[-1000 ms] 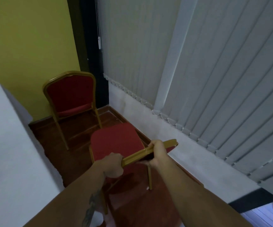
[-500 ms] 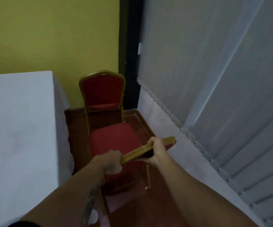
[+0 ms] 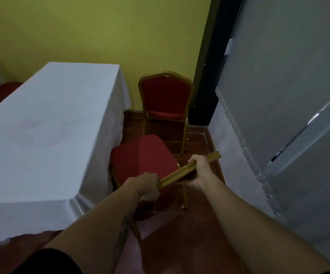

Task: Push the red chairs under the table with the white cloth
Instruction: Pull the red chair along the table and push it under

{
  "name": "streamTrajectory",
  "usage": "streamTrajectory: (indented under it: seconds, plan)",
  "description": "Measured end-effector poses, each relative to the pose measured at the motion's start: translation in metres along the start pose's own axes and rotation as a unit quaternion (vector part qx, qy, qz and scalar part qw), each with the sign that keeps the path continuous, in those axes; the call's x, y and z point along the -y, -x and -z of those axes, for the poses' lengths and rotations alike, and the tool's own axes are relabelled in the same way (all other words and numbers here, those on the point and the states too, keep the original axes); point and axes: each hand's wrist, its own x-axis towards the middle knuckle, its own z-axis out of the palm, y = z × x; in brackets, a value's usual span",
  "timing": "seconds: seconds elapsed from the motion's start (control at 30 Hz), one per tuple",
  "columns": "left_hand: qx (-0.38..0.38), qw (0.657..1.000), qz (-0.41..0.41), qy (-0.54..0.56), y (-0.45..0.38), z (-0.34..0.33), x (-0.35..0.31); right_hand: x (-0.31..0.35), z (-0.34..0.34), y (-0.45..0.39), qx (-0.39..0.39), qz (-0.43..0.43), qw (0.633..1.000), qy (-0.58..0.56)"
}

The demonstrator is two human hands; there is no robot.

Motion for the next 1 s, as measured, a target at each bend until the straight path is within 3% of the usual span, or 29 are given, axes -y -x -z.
streamTrajectory:
  seconds: [0.23, 0.6, 1.0]
  plan:
    - [-0.001, 1.000, 0.003, 0.012, -0.007, 0.004, 0.011, 0.004, -0.008, -0.012, 0.001, 0.000, 0.999, 0.044]
    - [0.007, 0.999, 0.032, -0.005, -0.012, -0.007, 0.004, -0.001, -0.001, -0.021, -0.045, 0.074, 0.993, 0.085]
    - [-0.056, 0.985, 0.157, 0.046, -0.025, -0.012, -0.073, 0.058, 0.028, -0.049, 0.047, 0.052, 0.986, 0.150]
